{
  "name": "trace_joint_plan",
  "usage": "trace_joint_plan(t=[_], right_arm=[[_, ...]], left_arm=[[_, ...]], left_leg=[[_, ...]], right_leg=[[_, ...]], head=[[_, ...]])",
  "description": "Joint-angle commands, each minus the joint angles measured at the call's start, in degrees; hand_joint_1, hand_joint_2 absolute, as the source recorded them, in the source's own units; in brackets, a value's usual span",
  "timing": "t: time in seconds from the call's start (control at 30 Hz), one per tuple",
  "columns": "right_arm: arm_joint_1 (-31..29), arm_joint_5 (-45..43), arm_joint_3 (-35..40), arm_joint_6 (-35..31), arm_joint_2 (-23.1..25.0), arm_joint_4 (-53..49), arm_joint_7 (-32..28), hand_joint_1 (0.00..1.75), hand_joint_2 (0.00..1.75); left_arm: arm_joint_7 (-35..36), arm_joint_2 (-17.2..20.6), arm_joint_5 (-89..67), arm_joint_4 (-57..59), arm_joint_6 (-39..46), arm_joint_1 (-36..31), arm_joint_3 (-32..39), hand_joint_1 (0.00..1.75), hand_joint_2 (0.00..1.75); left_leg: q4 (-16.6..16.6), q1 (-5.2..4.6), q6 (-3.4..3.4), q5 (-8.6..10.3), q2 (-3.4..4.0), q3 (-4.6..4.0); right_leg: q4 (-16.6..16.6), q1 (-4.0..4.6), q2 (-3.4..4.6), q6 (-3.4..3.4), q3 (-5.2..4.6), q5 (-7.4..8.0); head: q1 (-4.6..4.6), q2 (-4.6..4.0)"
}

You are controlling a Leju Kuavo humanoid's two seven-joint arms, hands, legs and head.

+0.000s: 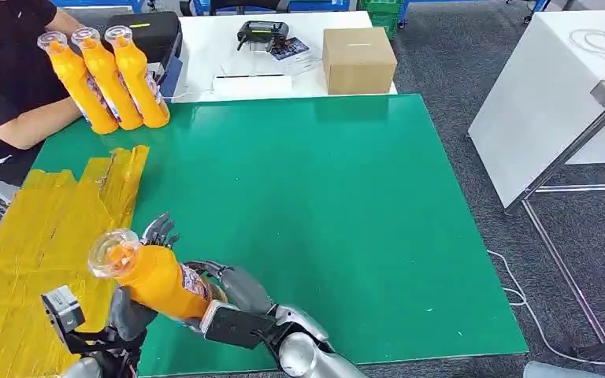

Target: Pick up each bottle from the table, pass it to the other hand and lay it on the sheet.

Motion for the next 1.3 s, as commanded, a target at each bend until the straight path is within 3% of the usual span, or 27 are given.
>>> trace_joint_plan(t=[0.03, 0.13, 0.17, 0.2, 0.43, 0.6, 0.73, 1.3], right_arm=[[-2.8, -0.1, 3.8, 0.1, 0.2, 2.5, -0.4, 1.75, 1.75], [-2.8, -0.1, 3.7, 0.1, 0.2, 2.6, -0.4, 1.75, 1.75], [-2.8, -0.1, 3.7, 0.0, 0.2, 2.6, -0.4, 1.75, 1.75], [-2.8, -0.1, 3.6, 0.0, 0.2, 2.6, -0.4, 1.75, 1.75], [-2.6, 0.1, 3.6, -0.1, 0.5, 3.1, -1.1, 1.75, 1.75], [-2.4, 0.3, 3.7, -0.2, 0.5, 3.3, -1.4, 1.75, 1.75], [-2.8, 0.4, 4.1, 0.1, 0.7, 3.7, -2.0, 1.75, 1.75], [-2.8, 0.4, 4.1, 0.1, 0.7, 3.7, -2.0, 1.75, 1.75]], left_arm=[[-0.5, -0.5, -4.2, 2.4, 1.4, -1.6, -3.3, 0.00, 1.75], [-0.7, -0.4, -6.0, 2.5, 2.0, -1.9, -3.8, 0.00, 1.75], [-1.1, -0.3, -7.0, 2.5, 2.3, -1.9, -4.0, 0.09, 1.75], [-1.6, -0.1, -7.8, 2.3, 2.4, -2.0, -4.2, 1.75, 1.75], [-5.2, 4.2, -21.9, 2.5, 5.7, -2.0, -7.7, 1.75, 1.75], [-6.3, 5.4, -25.4, 3.1, 6.4, -1.7, -8.7, 1.75, 1.75], [-7.4, 8.7, -28.0, 5.5, 5.4, -1.7, -10.5, 1.75, 1.75], [-7.4, 9.0, -28.0, 5.9, 5.3, -1.6, -10.5, 1.75, 1.75]], left_leg=[[0.0, 0.01, 0.01, -0.02, 0.06, 0.04], [0.0, 0.04, 0.03, -0.05, 0.08, 0.12], [0.0, 0.02, 0.03, -0.03, 0.01, 0.07], [0.0, 0.02, 0.04, -0.03, 0.03, 0.08], [0.0, 0.02, 0.01, -0.02, 0.07, 0.07], [0.0, 0.02, 0.00, -0.04, 0.14, 0.12], [-0.1, -0.02, 0.01, -0.02, 0.16, 0.14], [-0.1, -0.01, 0.00, -0.05, 0.21, 0.13]], right_leg=[[0.0, 0.02, 0.02, -0.03, 0.04, 0.00], [-0.1, 0.06, 0.01, -0.06, 0.13, -0.02], [0.0, 0.04, -0.04, -0.04, 0.09, -0.02], [0.0, 0.04, -0.03, -0.04, 0.10, -0.02], [0.0, 0.04, 0.01, -0.06, 0.06, 0.00], [0.0, 0.04, 0.08, -0.07, 0.09, -0.01], [0.0, -0.01, 0.12, -0.06, 0.08, 0.00], [0.0, 0.01, 0.16, -0.06, 0.09, 0.00]], head=[[0.00, 0.00], [0.00, 0.00], [0.00, 0.00], [0.00, 0.00], [0.00, 0.00], [0.00, 0.00], [0.00, 0.00], [0.02, 0.00]])
